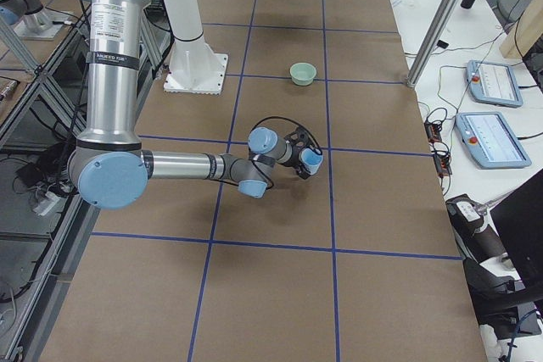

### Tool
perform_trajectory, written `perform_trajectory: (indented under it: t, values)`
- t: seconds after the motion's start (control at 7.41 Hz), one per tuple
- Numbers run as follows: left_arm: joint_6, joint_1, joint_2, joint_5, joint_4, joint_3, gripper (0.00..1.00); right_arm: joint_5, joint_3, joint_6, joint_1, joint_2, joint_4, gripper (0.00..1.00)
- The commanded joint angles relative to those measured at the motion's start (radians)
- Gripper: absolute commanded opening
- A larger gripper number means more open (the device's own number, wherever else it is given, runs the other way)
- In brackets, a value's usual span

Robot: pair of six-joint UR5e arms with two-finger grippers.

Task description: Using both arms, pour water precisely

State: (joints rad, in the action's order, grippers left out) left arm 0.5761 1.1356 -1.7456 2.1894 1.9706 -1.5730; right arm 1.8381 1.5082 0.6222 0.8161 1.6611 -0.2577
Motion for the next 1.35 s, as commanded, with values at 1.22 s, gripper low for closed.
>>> perform_trajectory:
  t: [1.22]
  values:
    - [0.007,0.0,0.001,0.0,-0.002,0.007,1.0,-0.048,-0.049,0.01,0.0,-0.052,0.002,0.73]
